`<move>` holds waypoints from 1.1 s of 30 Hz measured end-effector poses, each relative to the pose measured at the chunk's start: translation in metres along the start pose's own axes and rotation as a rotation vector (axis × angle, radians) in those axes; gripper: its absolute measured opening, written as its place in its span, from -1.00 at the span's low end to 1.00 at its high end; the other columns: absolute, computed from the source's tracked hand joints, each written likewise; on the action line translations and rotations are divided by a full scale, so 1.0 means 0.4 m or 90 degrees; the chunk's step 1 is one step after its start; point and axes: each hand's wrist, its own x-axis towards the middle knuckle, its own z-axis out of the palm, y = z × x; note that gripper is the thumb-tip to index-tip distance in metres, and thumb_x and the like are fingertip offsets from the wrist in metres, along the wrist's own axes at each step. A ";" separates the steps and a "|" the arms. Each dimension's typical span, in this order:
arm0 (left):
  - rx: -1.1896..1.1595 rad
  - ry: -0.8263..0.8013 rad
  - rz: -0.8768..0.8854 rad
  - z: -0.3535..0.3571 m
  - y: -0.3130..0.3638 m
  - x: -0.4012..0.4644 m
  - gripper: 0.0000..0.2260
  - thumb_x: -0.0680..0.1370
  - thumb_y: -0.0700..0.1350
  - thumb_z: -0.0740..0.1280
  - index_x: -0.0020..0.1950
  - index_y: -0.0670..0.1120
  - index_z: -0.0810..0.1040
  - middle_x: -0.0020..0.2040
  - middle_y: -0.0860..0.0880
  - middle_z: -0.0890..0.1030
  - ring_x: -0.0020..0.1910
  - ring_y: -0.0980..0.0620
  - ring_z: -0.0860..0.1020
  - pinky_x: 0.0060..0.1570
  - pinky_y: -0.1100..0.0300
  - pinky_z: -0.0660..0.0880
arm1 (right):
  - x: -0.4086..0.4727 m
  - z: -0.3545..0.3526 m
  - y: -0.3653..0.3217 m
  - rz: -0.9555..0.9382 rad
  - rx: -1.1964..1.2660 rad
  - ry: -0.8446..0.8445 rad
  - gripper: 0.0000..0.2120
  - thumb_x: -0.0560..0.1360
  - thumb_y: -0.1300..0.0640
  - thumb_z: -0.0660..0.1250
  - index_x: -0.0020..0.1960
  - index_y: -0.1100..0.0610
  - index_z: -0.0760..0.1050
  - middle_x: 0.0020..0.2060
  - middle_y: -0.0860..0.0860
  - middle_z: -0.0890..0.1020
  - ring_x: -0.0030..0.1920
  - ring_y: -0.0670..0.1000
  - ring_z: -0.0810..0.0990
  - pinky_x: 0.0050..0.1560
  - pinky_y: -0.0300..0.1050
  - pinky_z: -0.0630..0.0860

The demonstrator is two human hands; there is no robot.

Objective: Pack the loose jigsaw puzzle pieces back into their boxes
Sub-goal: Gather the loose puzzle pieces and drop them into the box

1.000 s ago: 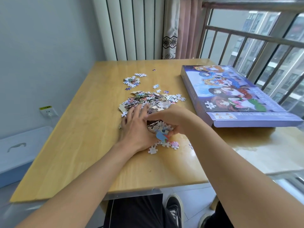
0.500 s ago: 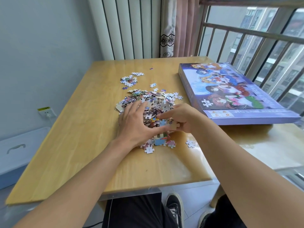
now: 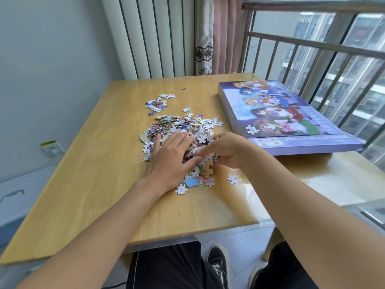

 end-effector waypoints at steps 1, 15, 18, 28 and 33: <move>0.001 -0.005 0.009 -0.002 -0.003 0.000 -0.32 0.53 0.41 0.01 0.55 0.10 0.27 0.56 0.10 0.26 0.58 0.10 0.09 0.55 -0.14 -0.14 | -0.003 -0.003 0.000 -0.006 -0.005 0.006 -0.57 0.30 0.32 0.63 0.12 0.26 0.57 0.14 0.20 0.65 0.14 0.16 0.64 -0.26 -0.10 0.57; -0.165 0.145 0.033 -0.037 0.021 0.008 -0.65 0.62 0.08 0.20 0.33 -0.01 0.54 0.35 0.00 0.52 0.39 -0.01 0.40 0.45 -0.04 0.26 | -0.097 -0.054 0.019 -0.114 0.193 0.090 -0.73 0.37 0.43 0.53 0.03 0.34 0.58 -0.07 0.26 0.68 -0.16 0.17 0.68 -0.30 -0.09 0.65; -0.189 0.127 0.051 -0.036 0.059 0.023 -0.68 0.59 -0.10 0.28 0.34 -0.06 0.53 0.35 -0.04 0.52 0.39 -0.04 0.40 0.42 0.05 0.27 | -0.130 -0.093 0.019 -0.107 0.253 0.041 -0.82 0.38 0.45 0.51 -0.10 0.29 0.57 -0.06 0.25 0.67 -0.02 0.21 0.67 -0.14 0.03 0.67; -0.127 -0.035 0.173 0.041 0.266 0.188 -0.51 0.41 -0.18 0.44 0.35 -0.01 0.52 0.33 0.00 0.51 0.32 -0.06 0.45 0.29 -0.03 0.44 | -0.226 -0.237 0.128 -0.049 0.288 -0.032 -0.67 0.46 0.43 0.43 0.21 0.29 0.56 0.01 0.18 0.66 0.01 0.12 0.65 -0.07 -0.05 0.69; -0.181 0.041 0.089 0.040 0.310 0.260 -0.73 0.57 0.10 0.37 -0.12 -0.09 0.64 -0.15 -0.07 0.66 -0.14 -0.13 0.57 -0.24 0.05 0.47 | -0.237 -0.297 0.172 0.017 0.287 -0.028 -0.72 0.48 0.40 0.44 0.18 0.29 0.54 0.00 0.18 0.65 -0.02 0.09 0.65 -0.14 -0.09 0.69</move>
